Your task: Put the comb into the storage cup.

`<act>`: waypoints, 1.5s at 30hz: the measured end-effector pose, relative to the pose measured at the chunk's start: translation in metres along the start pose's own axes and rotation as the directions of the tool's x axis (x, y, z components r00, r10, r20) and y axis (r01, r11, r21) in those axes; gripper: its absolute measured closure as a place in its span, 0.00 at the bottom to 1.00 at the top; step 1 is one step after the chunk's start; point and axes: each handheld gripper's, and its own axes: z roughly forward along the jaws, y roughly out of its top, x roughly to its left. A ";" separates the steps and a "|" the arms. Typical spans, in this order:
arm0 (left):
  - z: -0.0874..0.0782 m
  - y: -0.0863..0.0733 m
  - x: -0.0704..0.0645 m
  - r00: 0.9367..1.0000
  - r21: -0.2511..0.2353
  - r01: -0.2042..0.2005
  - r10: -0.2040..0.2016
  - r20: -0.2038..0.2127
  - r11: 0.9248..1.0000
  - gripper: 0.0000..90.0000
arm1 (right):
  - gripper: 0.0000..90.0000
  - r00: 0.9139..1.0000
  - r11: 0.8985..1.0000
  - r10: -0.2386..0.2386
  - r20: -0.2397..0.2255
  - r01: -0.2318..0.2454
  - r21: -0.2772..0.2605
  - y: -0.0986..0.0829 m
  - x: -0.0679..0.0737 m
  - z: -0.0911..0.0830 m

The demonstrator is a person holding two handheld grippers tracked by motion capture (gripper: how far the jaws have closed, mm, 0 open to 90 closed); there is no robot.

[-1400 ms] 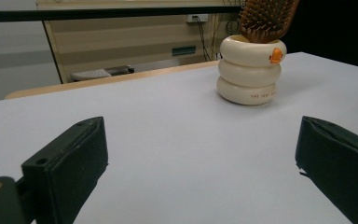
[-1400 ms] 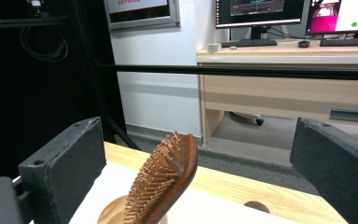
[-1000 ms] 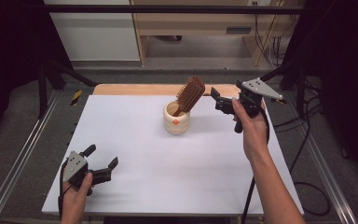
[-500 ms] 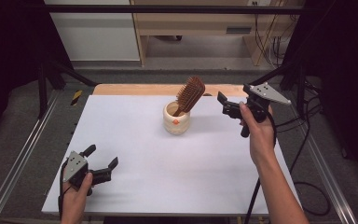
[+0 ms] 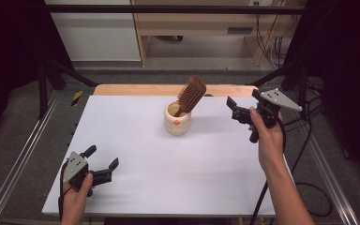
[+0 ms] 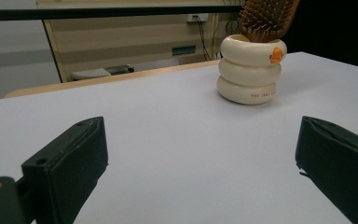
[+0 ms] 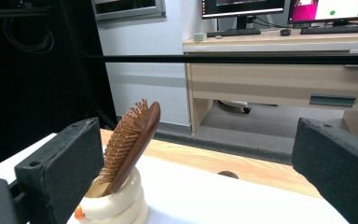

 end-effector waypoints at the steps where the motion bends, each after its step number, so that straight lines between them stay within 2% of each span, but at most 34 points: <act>1: 0.000 0.000 0.000 1.000 0.000 0.000 0.000 0.001 1.000 0.02 | 0.03 1.000 1.000 0.001 0.001 -0.001 -0.002 -0.001 -0.001 -0.001; 22: 0.000 0.000 0.000 1.000 0.004 -0.005 0.005 0.004 1.000 0.02 | 0.03 1.000 1.000 0.017 0.010 -0.017 -0.010 -0.026 -0.018 -0.025; 45: -0.001 0.000 0.000 1.000 0.004 -0.002 0.002 0.013 1.000 0.02 | 0.04 1.000 1.000 0.006 0.003 -0.006 0.012 -0.058 -0.023 -0.042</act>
